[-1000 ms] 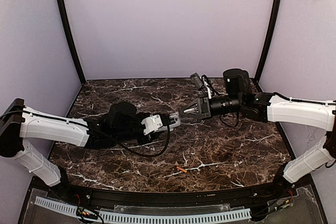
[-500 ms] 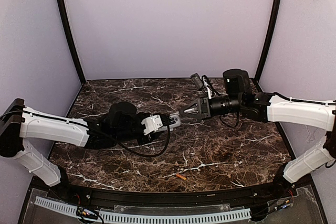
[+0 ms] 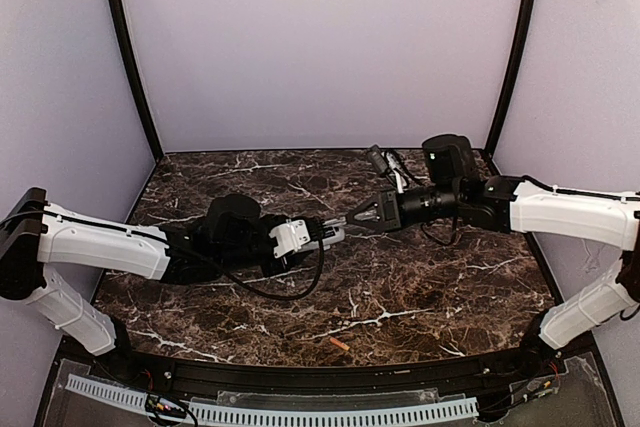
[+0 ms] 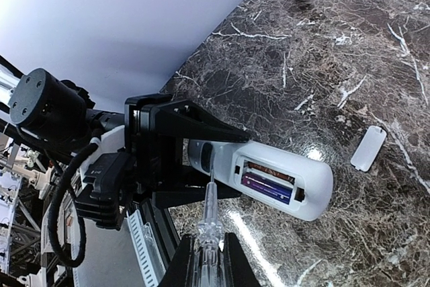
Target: Unload the batteries from the remote control
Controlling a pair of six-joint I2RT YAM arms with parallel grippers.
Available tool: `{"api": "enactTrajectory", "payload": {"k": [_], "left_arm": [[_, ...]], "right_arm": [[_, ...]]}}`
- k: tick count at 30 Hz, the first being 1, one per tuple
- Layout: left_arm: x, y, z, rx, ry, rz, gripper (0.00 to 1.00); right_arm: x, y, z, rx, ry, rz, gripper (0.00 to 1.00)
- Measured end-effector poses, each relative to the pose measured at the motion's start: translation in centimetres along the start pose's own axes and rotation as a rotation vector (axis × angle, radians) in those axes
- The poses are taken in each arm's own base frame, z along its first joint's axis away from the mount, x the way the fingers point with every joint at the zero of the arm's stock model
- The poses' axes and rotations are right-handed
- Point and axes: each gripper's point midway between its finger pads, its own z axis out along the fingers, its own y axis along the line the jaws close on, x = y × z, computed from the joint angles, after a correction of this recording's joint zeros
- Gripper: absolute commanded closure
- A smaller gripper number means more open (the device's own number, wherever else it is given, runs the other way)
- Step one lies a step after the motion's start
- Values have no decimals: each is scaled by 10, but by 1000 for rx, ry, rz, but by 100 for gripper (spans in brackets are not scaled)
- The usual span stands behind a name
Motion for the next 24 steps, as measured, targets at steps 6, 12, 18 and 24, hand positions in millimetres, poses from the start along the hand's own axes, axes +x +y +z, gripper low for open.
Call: {"api": "enactTrajectory", "payload": {"k": [6,12,18,24], "left_arm": [[0,-1,0,5,-3,5,100],[-1,-1,0,6,-4,11,100],[-1,-1,0,7,-5,25,100],[-4,1,0,-2,-18,47,100]], "right_arm": [[-2,-1,-5,30,-3,-17,100],[-6,-2,-8,57,-6,-46,100],[-4,-10,-11,92,6,-66,100],[-8,-21,-16,136,0,-94,100]]}}
